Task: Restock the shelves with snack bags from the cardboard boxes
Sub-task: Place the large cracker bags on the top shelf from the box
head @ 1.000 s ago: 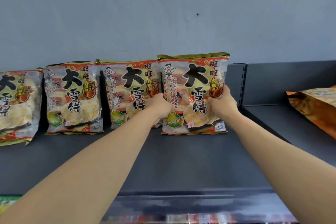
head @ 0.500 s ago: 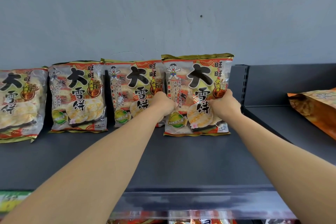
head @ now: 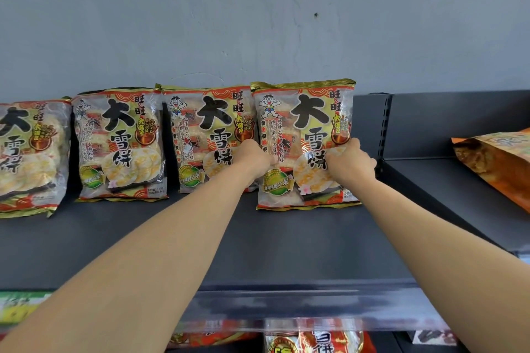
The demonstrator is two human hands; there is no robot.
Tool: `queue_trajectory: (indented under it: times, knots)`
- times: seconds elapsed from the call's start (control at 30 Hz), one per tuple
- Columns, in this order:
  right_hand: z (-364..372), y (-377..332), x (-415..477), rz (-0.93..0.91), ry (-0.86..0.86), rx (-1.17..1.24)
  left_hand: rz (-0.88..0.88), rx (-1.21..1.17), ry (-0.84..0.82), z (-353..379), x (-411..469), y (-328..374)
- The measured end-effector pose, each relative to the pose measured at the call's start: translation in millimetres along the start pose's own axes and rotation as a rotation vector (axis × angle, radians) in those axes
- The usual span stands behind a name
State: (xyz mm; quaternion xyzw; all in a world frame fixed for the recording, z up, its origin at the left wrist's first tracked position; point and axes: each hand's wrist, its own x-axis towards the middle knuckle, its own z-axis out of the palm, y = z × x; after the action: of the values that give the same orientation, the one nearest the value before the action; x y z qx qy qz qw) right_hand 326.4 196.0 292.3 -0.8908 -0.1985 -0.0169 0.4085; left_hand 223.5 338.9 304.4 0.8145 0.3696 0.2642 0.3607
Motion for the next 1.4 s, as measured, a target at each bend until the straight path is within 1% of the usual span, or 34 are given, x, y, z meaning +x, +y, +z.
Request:
queue_trajectory:
  times: [0.17, 0.27, 0.37, 0.47, 0.6, 0.73, 0.97, 1.07, 1.2, 1.3, 1.4]
  knots:
    - [1.6, -1.9, -9.4, 0.0, -0.008, -0.049, 0.026, 0.088, 0.02, -1.2, -10.1, 2.9]
    - [0.7, -2.8, -21.0, -0.027, 0.054, -0.069, 0.056, 0.101, 0.045, -3.9, -19.8, 2.8]
    - [-3.3, -4.2, -34.6, -0.109, 0.112, -0.099, 0.115, 0.121, 0.058, -12.0, -33.4, 1.8]
    - [-5.0, -5.2, -55.1, -0.222, 0.103, -0.103, 0.202, 0.091, 0.025, -23.4, -54.4, -1.0]
    - [-8.0, -7.3, -95.2, -0.309, 0.124, -0.093, 0.324, 0.1, -0.024, -44.2, -90.6, -8.0]
    - [-14.7, -11.5, -142.2, -0.359, 0.127, -0.168, 0.432, 0.142, -0.065, -68.2, -130.0, -18.2]
    - [-14.8, -19.6, -244.8, -0.391, 0.153, -0.208, 0.552, 0.125, -0.152, -109.5, -208.0, -60.8]
    - [-4.2, -21.9, -290.0, -0.416, 0.134, -0.21, 0.576, 0.095, -0.198, -125.2, -246.1, -82.1]
    - [20.9, -15.8, -344.5, -0.449, 0.07, -0.235, 0.563, 0.147, -0.29, -142.5, -293.3, -123.9]
    - [45.8, -4.2, -381.6, -0.491, -0.026, -0.288, 0.51, 0.189, -0.343, -152.0, -324.0, -163.3]
    - [74.2, 10.2, -415.2, -0.555, -0.18, -0.347, 0.391, 0.237, -0.397, -158.0, -347.5, -207.0]
